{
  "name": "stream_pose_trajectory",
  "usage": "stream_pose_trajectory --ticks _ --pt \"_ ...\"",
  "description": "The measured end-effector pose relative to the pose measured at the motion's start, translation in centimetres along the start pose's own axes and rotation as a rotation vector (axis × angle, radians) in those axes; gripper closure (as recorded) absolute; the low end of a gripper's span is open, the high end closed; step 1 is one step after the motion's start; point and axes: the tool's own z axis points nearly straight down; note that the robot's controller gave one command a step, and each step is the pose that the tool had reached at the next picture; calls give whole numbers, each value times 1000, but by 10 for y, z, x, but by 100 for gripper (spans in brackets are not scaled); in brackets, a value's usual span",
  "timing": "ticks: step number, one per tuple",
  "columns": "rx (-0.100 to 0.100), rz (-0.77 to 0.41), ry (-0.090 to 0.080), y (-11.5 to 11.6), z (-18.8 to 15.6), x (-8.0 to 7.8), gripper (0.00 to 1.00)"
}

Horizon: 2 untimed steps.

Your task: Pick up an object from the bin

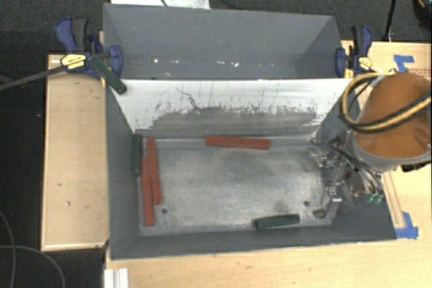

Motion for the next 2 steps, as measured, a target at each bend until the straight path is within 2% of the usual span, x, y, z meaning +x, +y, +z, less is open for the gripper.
stream_pose_trajectory --ticks 1,2 --pt "-2 -47 8 26 89 -7 0" --pt "-1 131 -1 52 85 -48 0"
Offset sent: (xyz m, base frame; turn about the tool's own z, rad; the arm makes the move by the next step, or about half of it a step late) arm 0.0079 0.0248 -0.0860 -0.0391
